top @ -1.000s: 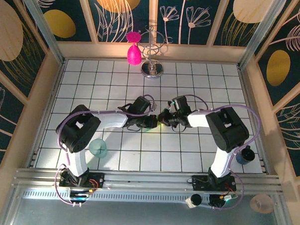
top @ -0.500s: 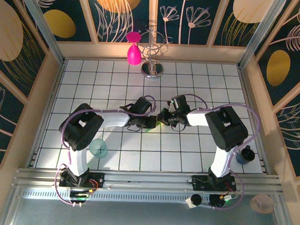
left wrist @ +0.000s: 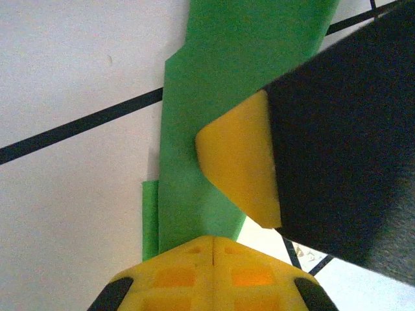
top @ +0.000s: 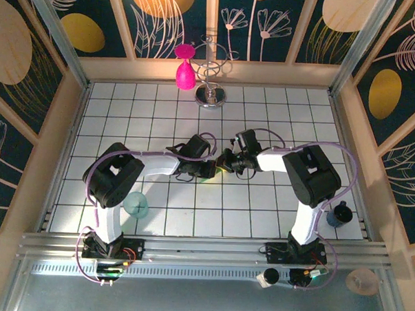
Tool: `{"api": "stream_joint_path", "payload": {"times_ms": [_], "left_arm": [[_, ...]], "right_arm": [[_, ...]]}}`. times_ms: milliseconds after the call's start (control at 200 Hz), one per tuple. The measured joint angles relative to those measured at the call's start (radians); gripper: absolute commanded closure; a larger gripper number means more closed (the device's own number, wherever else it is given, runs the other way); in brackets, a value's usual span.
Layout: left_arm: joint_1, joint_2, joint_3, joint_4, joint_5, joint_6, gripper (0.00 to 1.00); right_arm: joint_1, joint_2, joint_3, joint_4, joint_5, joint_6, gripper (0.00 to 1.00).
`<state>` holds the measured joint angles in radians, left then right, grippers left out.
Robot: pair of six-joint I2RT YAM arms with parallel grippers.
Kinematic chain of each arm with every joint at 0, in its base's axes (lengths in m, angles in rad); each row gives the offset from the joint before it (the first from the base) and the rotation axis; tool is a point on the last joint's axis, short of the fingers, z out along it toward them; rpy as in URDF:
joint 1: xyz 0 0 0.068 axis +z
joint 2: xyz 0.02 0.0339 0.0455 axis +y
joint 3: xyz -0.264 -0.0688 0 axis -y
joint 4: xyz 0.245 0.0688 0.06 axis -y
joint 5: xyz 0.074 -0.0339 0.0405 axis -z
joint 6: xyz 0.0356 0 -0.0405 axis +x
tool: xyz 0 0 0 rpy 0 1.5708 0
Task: Fold a paper plane with a square sheet of paper (pick it up from the middle)
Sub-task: Fold the wing for the fifth time at the center of the table.
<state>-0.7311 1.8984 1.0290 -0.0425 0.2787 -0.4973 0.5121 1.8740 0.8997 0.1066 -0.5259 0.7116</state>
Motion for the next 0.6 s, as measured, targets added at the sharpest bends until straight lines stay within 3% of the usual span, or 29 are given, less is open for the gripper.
{"api": "stream_joint_path", "payload": {"times_ms": [601], "left_arm": [[0.008, -0.076, -0.011, -0.211, -0.037, 0.161, 1.0]], "right_arm": [[0.0, 0.01, 0.015, -0.014, -0.007, 0.0, 0.91]]}}
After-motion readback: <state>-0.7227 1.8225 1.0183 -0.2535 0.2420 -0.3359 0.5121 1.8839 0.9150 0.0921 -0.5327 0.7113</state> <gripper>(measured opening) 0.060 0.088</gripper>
